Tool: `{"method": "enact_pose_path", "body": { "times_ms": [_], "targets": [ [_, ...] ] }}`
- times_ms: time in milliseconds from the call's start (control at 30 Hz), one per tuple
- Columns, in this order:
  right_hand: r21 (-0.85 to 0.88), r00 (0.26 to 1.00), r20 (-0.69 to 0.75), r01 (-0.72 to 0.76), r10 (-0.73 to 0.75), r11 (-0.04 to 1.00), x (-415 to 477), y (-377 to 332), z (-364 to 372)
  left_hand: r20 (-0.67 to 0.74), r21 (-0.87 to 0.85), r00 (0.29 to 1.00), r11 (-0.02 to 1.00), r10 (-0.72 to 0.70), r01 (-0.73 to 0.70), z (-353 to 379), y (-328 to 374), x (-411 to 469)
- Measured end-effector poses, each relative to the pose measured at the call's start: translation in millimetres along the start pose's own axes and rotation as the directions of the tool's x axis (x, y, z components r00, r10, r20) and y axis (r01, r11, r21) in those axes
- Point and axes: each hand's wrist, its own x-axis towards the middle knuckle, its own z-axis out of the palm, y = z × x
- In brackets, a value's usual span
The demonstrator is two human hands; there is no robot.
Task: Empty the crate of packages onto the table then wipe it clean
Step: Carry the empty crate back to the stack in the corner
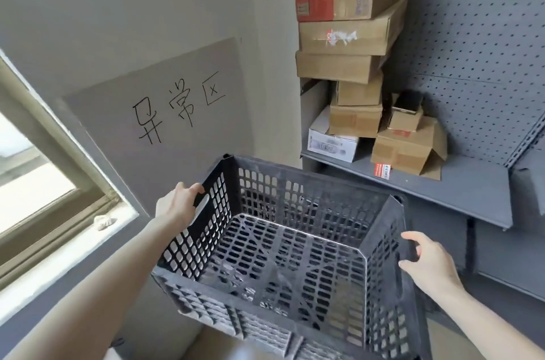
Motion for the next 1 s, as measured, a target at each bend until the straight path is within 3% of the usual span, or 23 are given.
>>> {"method": "enact_pose_path", "body": {
  "times_ms": [200, 400, 667, 1000],
  "targets": [
    [-0.002, 0.999, 0.021, -0.044, 0.044, 0.999, 44.6, -13.0, 31.5, 0.044, 0.041, 0.996, 0.996, 0.077, -0.078, 20.3, 4.3, 51.0],
    [-0.025, 0.997, 0.014, -0.082, 0.082, 0.996, 70.7, -30.8, 60.3, 0.124, 0.288, 0.973, 0.932, 0.193, -0.221, 35.2, 3.5, 95.8],
    [-0.088, 0.984, -0.041, -0.175, 0.172, 0.981, 80.0, -66.1, 99.8, 0.208, 0.32, 0.926, 0.873, 0.314, -0.368, 63.0, -12.3, 177.7],
    [-0.059, 0.954, -0.12, -0.282, 0.273, 0.958, 75.7, -93.2, 133.4, 0.294, 0.314, 0.885, 0.838, 0.362, -0.447, 83.2, -21.3, 223.7]
  ]
}}
